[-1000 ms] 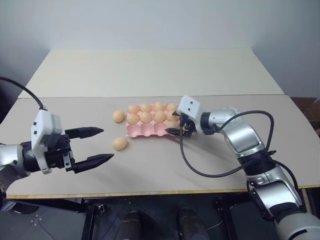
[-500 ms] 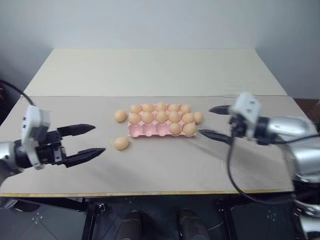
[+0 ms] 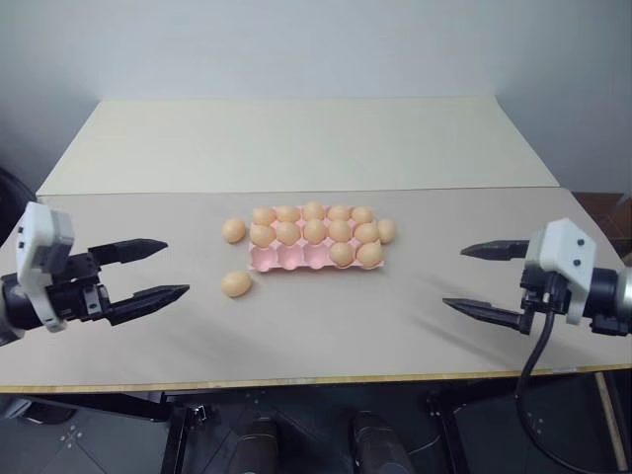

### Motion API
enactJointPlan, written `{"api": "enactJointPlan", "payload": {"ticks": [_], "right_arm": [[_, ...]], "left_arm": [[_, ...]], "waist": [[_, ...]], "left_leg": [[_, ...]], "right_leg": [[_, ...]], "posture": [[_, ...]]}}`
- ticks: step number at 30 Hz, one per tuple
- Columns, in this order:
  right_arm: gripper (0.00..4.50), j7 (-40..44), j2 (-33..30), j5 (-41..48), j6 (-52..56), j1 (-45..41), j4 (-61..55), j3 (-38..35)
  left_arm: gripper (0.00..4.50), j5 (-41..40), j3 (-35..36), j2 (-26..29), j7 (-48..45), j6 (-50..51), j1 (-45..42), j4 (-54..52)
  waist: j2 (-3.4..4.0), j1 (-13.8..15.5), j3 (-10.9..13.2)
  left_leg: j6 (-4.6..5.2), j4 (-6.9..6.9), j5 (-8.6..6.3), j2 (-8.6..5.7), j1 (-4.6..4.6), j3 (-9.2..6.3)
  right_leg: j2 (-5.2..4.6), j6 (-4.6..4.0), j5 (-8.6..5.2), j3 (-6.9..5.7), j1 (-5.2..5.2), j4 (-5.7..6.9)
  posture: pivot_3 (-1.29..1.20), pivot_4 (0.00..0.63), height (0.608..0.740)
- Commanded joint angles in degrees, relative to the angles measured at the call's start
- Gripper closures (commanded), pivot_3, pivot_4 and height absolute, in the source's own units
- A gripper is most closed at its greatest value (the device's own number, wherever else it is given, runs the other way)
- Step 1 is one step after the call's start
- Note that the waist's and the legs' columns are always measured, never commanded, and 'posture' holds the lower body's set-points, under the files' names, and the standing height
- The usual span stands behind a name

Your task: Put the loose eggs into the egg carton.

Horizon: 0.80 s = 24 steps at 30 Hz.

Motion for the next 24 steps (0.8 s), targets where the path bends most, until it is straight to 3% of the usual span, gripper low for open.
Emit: {"api": "enactJointPlan", "payload": {"ticks": [1, 5, 10, 14, 24], "right_arm": [[0.03, -1.81, 0.46, -6.05, -7.38, -6.89, 7.12, 7.85], [0.03, -4.96, 4.59, -18.52, -19.11, -18.97, 22.07, 21.22], [0.03, -10.26, 11.17, -31.75, -33.90, -33.08, 44.60, 32.40], [0.03, -12.11, 15.76, -35.64, -42.52, -41.45, 60.48, 35.94], [0.03, -17.13, 22.93, -41.15, -53.08, -51.87, 81.92, 38.70]], "left_arm": [[0.00, -0.63, -3.02, -1.10, 1.56, -0.91, -3.60, -1.18], [0.00, -0.56, -6.15, -1.92, 1.97, -0.76, -6.89, -0.93], [0.00, 0.38, -6.85, -1.26, 0.77, -1.39, -7.55, 0.12], [0.00, 0.11, -6.27, -1.69, 0.75, -1.39, -6.80, -0.91], [0.00, 0.13, -3.43, -1.38, -0.11, -1.78, -3.83, -1.79]], "waist": [[0.00, -0.03, 0.00], [0.00, -0.24, 0.00], [0.02, -0.51, 0.02], [0.02, -0.59, 0.03], [0.03, -1.22, 0.03]], "left_leg": [[0.00, 0.00, 0.00, 0.00, 0.01, -0.01], [-0.02, 0.01, 0.01, 0.01, 0.04, 0.01], [-0.02, -0.01, 0.01, 0.01, -0.21, 0.01], [-0.07, 0.00, 0.04, -0.02, -0.21, 0.00], [-0.14, 0.00, 0.09, -0.02, -0.18, -0.02]], "right_leg": [[0.00, 0.00, 0.00, -0.01, 0.01, 0.00], [0.02, -0.01, 0.01, 0.00, 0.00, 0.04], [0.02, -0.02, 0.01, 0.02, -0.28, 0.03], [-0.01, -0.02, 0.01, 0.02, -0.28, 0.05], [0.00, -0.03, 0.02, 0.02, -0.28, 0.16]], "posture": [[0.00, 0.150, 0.740], [0.00, 0.150, 0.740], [0.00, 0.150, 0.740], [0.00, 0.150, 0.740], [0.00, 0.150, 0.740]]}}
